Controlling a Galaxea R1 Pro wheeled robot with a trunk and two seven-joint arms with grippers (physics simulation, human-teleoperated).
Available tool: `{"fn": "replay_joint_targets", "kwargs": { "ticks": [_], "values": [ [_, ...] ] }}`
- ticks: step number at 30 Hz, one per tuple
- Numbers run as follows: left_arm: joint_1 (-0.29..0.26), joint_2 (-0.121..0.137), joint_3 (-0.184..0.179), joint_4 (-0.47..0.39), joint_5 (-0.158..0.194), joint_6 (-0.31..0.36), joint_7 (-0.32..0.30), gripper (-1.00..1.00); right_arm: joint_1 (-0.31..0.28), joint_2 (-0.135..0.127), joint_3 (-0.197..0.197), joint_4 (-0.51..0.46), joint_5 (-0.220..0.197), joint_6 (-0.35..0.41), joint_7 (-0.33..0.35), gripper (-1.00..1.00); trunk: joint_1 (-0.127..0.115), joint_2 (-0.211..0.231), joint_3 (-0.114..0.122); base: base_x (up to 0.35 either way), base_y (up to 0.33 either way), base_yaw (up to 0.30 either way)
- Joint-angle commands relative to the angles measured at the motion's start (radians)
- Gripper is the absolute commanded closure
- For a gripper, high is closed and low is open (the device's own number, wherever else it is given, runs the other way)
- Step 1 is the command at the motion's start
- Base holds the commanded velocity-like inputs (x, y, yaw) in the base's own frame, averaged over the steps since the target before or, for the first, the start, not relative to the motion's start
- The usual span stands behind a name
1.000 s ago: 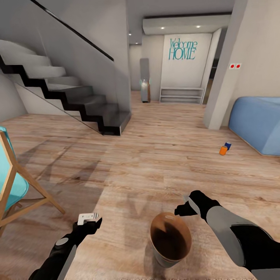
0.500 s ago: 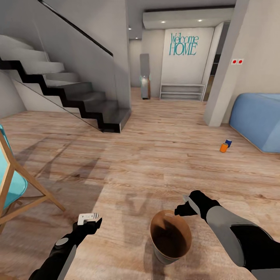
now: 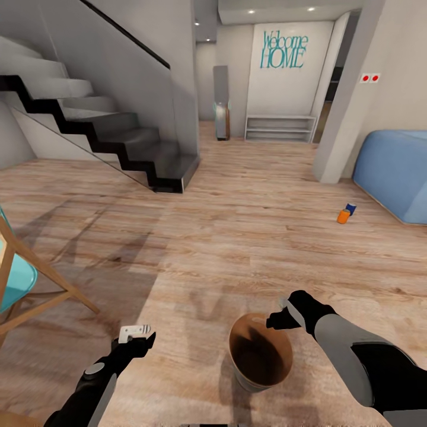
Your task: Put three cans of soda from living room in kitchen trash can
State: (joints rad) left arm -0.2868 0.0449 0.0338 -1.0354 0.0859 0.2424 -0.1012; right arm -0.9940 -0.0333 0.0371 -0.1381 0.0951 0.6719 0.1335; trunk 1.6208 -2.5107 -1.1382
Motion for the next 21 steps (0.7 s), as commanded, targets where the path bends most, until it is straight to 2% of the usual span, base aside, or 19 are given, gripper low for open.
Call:
{"fn": "replay_joint_targets", "kwargs": {
  "ticks": [1, 6, 21],
  "values": [
    [0.000, 0.000, 0.000, 0.000, 0.000, 0.000, 0.000, -1.00, 0.000, 0.000, 0.000, 0.000, 0.000, 0.000, 0.000, -1.00, 0.000, 0.000, -0.004, 0.000, 0.000, 0.000],
    [0.000, -0.002, 0.000, 0.000, 0.000, 0.000, 0.000, -1.00, 0.000, 0.006, 0.001, 0.000, 0.000, 0.000, -0.001, -1.00, 0.003, -0.001, -0.023, 0.000, 0.000, 0.000],
    [0.000, -0.003, 0.000, 0.000, 0.000, 0.000, 0.000, -1.00, 0.000, 0.001, 0.001, 0.001, 0.000, 0.000, -0.002, -1.00, 0.003, -0.002, -0.027, 0.000, 0.000, 0.000]
  ]
}}
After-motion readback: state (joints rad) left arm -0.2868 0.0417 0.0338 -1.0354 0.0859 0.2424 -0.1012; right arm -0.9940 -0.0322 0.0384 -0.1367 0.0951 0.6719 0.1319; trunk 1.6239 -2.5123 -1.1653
